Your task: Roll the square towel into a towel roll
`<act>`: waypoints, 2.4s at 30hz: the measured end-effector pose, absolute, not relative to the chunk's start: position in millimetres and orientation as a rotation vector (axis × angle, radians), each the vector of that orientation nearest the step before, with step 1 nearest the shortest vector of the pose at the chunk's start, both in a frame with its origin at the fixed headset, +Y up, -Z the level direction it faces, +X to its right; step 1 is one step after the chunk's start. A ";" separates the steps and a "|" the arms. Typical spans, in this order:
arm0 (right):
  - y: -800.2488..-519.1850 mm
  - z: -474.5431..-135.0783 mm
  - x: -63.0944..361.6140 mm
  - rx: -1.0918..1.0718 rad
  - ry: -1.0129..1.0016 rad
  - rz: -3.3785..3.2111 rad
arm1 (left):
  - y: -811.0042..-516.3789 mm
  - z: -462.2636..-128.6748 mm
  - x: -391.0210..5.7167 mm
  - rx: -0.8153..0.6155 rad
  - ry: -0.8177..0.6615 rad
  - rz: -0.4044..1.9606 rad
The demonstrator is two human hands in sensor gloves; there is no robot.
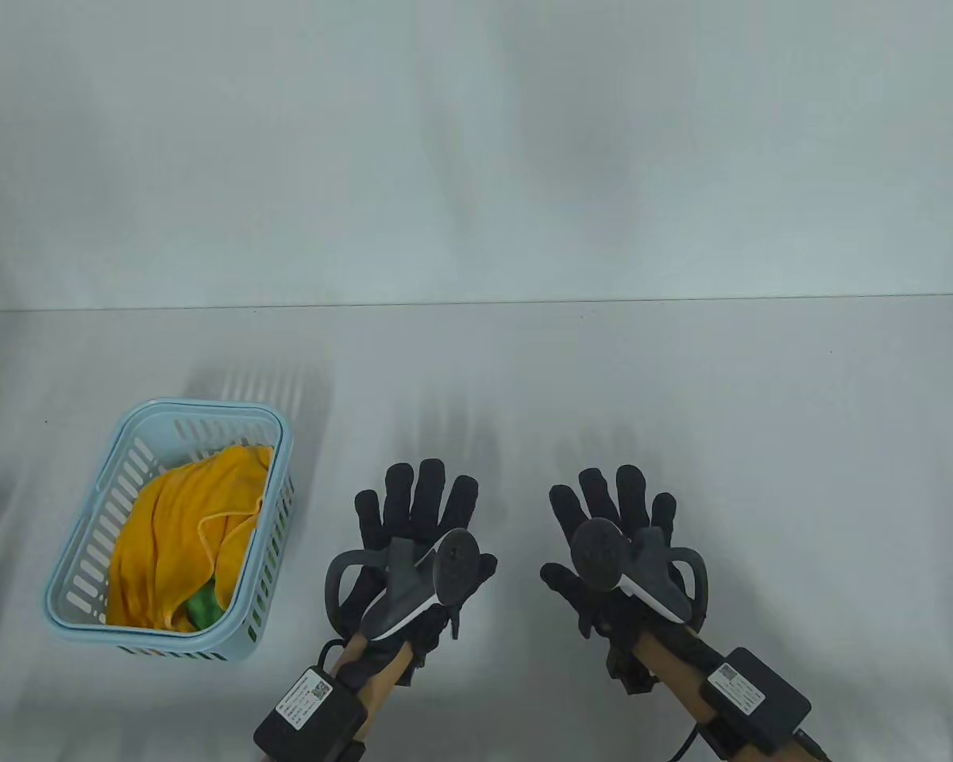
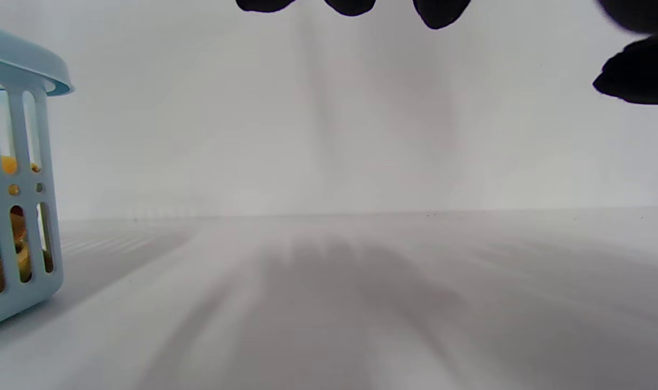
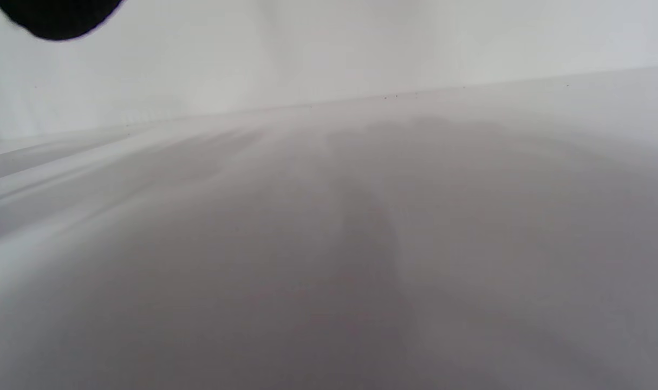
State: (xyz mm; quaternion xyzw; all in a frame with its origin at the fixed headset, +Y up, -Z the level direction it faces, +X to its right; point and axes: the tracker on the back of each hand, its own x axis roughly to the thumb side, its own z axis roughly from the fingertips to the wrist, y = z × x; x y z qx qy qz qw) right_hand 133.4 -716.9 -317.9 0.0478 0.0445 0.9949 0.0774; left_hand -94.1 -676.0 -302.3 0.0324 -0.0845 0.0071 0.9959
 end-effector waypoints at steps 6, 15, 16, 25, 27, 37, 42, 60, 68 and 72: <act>-717.6 -320.0 136.9 0.112 0.158 2.958 | -678.5 -303.3 -93.3 0.051 -0.174 0.020; -713.6 -320.2 141.4 0.077 0.143 2.929 | -677.5 -302.1 -92.6 0.066 -0.174 0.027; -712.9 -320.0 141.8 0.076 0.141 2.924 | -677.2 -301.8 -92.8 0.063 -0.171 0.034; -704.3 -318.1 148.3 0.048 0.112 2.865 | -647.8 -295.0 -91.8 0.064 -0.158 0.197; -704.0 -318.0 149.0 0.046 0.111 2.864 | -636.3 -294.0 -93.2 0.077 -0.159 0.202; -700.9 -316.6 150.5 0.042 0.114 2.828 | -572.8 -309.3 -144.3 0.090 -0.061 0.236; -702.9 -317.0 150.4 0.047 0.122 2.841 | -554.1 -323.5 -188.9 0.064 0.038 0.249; -702.6 -319.2 156.2 0.008 0.151 2.816 | -614.4 -373.4 -335.7 -0.307 0.475 0.140; -703.2 -321.4 160.4 -0.006 0.167 2.793 | -654.8 -383.5 -351.3 -0.474 0.542 0.101; -704.2 -323.2 161.6 -0.005 0.162 2.783 | -668.7 -388.3 -347.7 -0.526 0.533 0.087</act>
